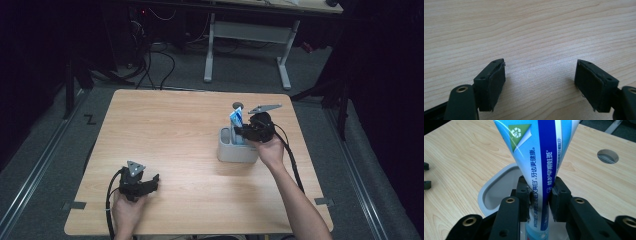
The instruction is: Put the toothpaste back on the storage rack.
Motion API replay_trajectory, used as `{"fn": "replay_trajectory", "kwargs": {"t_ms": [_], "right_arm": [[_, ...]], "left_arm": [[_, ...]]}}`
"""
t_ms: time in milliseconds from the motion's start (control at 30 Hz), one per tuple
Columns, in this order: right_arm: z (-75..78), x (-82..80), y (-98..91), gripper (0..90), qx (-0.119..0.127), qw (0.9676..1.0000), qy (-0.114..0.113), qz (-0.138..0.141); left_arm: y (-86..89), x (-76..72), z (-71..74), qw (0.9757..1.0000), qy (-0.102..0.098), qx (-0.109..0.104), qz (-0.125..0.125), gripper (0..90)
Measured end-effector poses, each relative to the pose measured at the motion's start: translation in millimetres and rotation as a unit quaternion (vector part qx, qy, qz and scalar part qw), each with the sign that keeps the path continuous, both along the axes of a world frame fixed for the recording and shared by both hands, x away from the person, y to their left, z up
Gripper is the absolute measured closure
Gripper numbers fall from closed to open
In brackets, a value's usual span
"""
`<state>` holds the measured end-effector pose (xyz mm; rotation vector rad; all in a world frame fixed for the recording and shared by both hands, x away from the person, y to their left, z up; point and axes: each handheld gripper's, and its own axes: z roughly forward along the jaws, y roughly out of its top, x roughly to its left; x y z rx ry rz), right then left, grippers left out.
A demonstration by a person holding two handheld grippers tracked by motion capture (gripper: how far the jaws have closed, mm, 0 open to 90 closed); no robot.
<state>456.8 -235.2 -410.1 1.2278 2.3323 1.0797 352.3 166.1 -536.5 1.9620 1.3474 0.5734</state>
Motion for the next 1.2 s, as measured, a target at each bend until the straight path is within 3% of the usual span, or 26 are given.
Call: {"fn": "replay_trajectory", "kwargs": {"t_ms": [67,200,433,900,1200], "right_arm": [[-1.5,-0.8,-2.4,71.2,0.013,0.9999,0.0,-0.004],[-1.8,-0.9,-3.8,67.9,0.014,0.9999,-0.002,-0.005],[-2.8,-1.6,-5.2,51.6,0.016,0.9998,0.003,-0.009],[9.9,-11.0,-9.6,45.2,0.015,0.9991,-0.033,-0.021],[16.7,-15.7,-16.5,44.3,0.018,0.9985,-0.043,-0.027]], "left_arm": [[0.2,0.0,0.0,1.0,0.0,-0.001,0.0,25.1],[0.0,0.0,0.0,1.0,0.0,0.0,0.0,25.1],[-0.1,0.0,0.0,1.0,0.0,0.0,0.0,25.2],[-0.4,0.0,0.0,1.0,0.0,0.001,-0.001,25.1],[-0.6,0.0,0.0,1.0,0.0,0.002,-0.001,25.1]]}}
